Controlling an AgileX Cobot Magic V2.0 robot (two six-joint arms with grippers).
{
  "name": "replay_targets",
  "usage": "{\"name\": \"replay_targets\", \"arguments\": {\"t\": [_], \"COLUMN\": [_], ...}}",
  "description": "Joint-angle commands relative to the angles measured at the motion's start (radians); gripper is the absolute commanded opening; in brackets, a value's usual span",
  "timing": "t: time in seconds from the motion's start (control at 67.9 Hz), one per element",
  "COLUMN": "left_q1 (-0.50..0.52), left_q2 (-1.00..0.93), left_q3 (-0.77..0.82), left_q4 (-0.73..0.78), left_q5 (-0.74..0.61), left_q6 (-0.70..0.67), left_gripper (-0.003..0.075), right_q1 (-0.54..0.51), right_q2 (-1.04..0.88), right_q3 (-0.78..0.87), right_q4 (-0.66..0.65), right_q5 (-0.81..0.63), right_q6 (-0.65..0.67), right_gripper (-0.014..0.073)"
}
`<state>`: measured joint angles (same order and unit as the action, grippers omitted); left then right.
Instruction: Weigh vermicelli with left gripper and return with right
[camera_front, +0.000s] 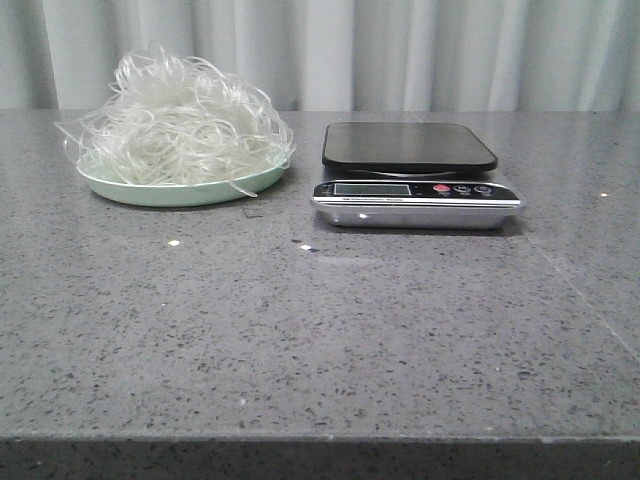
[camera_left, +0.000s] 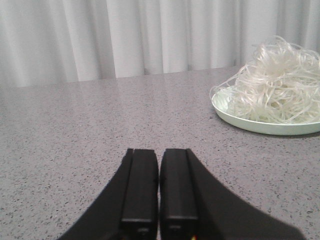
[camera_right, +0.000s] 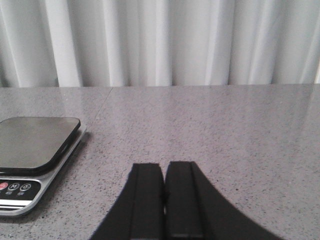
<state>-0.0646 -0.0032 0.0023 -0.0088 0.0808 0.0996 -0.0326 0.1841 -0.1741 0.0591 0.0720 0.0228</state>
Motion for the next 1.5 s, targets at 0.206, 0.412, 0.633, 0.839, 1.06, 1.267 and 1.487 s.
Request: {"name": "replay_targets", "arguments": {"t": [0.206,0.412,0.633,0.839,1.06,1.267,1.487], "left_q1": [-0.008,-0.008,-0.008,-0.008,-0.008,-0.008,-0.008], "left_q2": [-0.02,-0.02,-0.02,-0.02,-0.02,-0.02,-0.02], "left_q3": [0.007,0.007,0.007,0.007,0.007,0.007,0.007], "left_q4": [0.0,0.0,0.0,0.0,0.0,0.0,0.0], "left_q5": [-0.081,-0.081,-0.081,-0.081,-0.081,-0.081,-0.081], "left_q6": [-0.01,-0.01,-0.01,-0.01,-0.01,-0.01,-0.01], "left_gripper": [0.0137,0.0137,0.0137,0.0137,0.0137,0.0137,0.0137], "right_q1": [-0.011,-0.01,-0.01,-0.01,-0.01,-0.01,-0.01], "right_q2": [-0.174,-0.209,-0.21,-0.21,-0.21,-0.21,-0.21], "right_q3": [0.124,0.194,0.194,0.194,0.194,0.194,0.194], "right_q4": [-0.014,-0.013,-0.013,-0.013,-0.013,-0.013,-0.013], "right_q5": [-0.085,-0.098,-0.093,-0.093,-0.093,-0.093,-0.093], "right_q6": [0.004,0.004,0.004,0.004,0.004,0.004,0.004], "right_gripper": [0.015,0.015,0.015,0.015,0.015,0.015,0.015]}}
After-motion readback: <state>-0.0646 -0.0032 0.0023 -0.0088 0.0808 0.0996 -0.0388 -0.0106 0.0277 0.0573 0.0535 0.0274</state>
